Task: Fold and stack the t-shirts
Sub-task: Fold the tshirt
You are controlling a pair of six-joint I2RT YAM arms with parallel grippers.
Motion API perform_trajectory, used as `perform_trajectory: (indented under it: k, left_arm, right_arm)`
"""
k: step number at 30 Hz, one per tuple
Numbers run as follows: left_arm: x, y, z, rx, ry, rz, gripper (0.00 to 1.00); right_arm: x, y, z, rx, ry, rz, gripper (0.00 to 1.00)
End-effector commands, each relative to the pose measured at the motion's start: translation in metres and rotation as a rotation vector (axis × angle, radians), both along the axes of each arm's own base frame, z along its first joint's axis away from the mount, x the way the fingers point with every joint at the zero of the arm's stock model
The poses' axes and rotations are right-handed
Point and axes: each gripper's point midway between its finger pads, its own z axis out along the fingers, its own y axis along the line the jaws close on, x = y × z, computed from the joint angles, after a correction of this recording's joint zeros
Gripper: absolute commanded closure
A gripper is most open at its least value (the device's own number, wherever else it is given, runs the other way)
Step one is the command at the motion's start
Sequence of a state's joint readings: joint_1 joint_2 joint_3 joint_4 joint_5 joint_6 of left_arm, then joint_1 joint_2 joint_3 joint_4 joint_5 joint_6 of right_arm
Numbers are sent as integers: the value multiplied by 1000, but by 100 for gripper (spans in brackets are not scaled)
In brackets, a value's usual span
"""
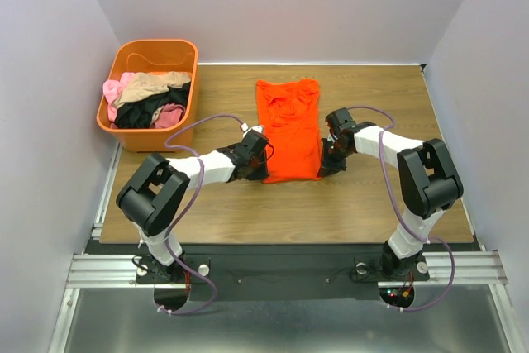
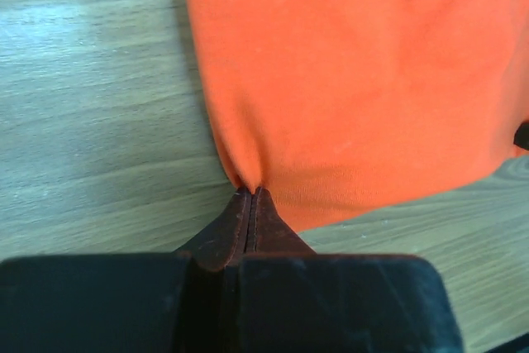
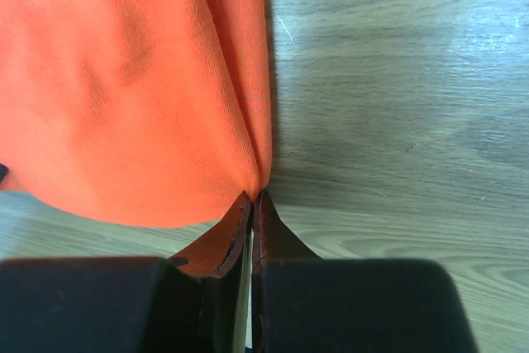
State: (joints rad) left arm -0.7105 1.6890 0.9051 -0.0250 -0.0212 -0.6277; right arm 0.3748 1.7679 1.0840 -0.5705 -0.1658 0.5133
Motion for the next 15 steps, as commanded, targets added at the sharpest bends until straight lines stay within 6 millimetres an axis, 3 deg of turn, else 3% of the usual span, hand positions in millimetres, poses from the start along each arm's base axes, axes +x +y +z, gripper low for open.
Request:
perform_trajectory:
  k: [1, 7, 15]
  left_arm:
    - [-16, 0, 5, -26, 38, -45, 100]
    - [-30, -13, 38, -118, 37, -139, 100]
    - [-77, -14, 52, -174, 133, -239, 100]
  right_arm:
    - [1, 5, 14, 4, -16, 37, 100]
    - [-27, -2, 45, 13, 7, 82, 100]
    - [-70, -11, 82, 30, 44, 151, 100]
